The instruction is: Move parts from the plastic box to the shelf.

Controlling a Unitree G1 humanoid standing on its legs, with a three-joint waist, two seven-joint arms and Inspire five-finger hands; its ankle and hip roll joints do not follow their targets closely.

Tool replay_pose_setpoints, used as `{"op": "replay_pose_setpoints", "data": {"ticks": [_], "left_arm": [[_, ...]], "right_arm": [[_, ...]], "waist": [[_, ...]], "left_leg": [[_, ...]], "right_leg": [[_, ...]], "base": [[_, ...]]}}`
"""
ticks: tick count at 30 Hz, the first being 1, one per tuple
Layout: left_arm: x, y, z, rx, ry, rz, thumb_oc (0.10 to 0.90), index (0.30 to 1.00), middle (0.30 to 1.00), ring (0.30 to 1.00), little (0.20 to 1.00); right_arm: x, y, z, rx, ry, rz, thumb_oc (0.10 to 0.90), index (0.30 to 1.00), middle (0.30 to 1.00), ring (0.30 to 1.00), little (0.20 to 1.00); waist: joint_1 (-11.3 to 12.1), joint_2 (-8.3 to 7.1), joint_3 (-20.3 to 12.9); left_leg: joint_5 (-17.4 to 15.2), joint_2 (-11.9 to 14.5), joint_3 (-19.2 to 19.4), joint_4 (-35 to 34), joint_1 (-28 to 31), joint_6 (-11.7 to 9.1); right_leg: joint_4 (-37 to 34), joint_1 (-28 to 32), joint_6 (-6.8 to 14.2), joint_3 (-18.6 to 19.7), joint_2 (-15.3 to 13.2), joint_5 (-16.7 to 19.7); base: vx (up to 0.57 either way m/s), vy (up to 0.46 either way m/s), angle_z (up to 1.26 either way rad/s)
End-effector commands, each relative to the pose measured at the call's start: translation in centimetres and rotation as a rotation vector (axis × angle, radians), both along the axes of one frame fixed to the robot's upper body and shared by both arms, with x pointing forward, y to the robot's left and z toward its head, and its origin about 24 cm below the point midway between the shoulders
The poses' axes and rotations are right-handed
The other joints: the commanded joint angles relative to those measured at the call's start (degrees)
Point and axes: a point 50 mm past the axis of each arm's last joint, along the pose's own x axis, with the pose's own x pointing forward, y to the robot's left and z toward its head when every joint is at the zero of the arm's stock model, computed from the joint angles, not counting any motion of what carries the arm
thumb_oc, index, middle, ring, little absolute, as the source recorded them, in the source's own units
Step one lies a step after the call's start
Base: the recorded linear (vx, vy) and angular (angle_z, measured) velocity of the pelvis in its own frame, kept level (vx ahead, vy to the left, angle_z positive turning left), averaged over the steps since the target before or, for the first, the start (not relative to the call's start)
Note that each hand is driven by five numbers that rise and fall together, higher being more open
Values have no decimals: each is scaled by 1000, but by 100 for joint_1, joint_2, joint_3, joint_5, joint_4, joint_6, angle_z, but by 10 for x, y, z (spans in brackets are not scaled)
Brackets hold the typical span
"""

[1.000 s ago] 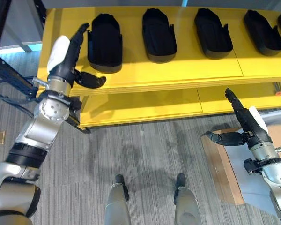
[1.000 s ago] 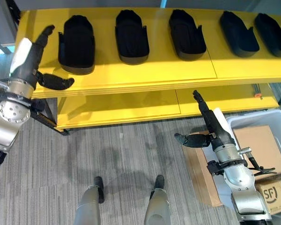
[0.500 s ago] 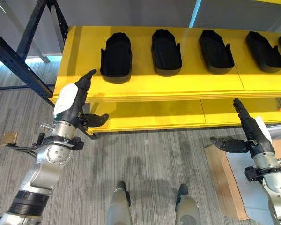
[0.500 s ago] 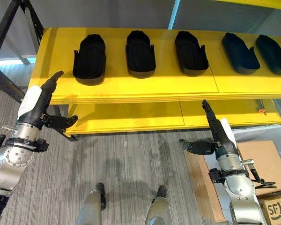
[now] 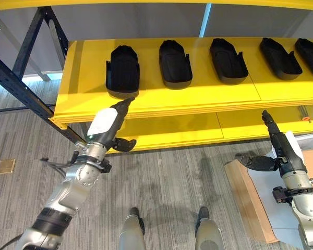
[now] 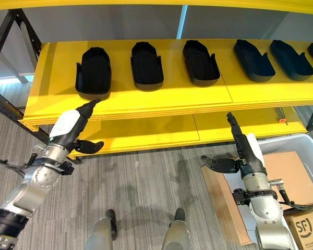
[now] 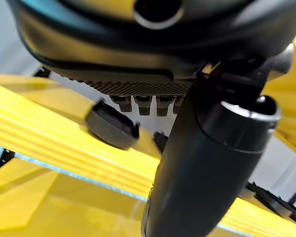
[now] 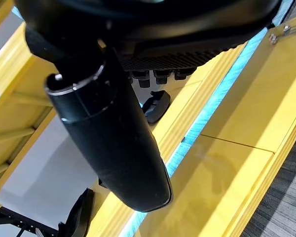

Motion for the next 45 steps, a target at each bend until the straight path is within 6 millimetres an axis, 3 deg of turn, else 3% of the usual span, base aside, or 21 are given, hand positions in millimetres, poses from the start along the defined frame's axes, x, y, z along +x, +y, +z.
{"op": "replay_pose_setpoints", "data": {"ticks": [1, 13, 26, 45], "left_arm": [[16, -16, 46, -2, -218, -46, 900, 1000, 1000, 1000, 1000], [44, -28, 41, 42, -163, -12, 900, 1000, 1000, 1000, 1000], [55, 0, 51, 25, -180, 129, 900, 1000, 1000, 1000, 1000], [58, 28, 90, -1, -290, 232, 900, 1000, 1000, 1000, 1000]], "right_arm": [[4, -3, 42, -73, -218, 11, 900, 1000, 1000, 1000, 1000], [8, 2, 50, -77, -256, 40, 900, 1000, 1000, 1000, 1000], [4, 0, 48, -68, -249, 33, 900, 1000, 1000, 1000, 1000], [3, -3, 48, -59, -241, 32, 900, 1000, 1000, 1000, 1000]], "waist": [[-98, -7, -477], [-201, -52, -479], [-267, -82, -486], [-303, -77, -485]], "left_leg": [[77, 242, 27, -476, 305, 5], [84, 261, 44, -418, 185, 2], [68, 282, 61, -339, 90, -14], [40, 284, 64, -236, 5, -29]], "right_leg": [[240, 116, -212, -38, 121, -481], [280, -43, -217, 53, 156, -451], [339, -158, -216, 123, 163, -448], [377, -218, -208, 163, 163, -435]], "base": [[1, -1, -6], [2, 1, -3], [3, 1, -3], [0, 1, 0]]}}
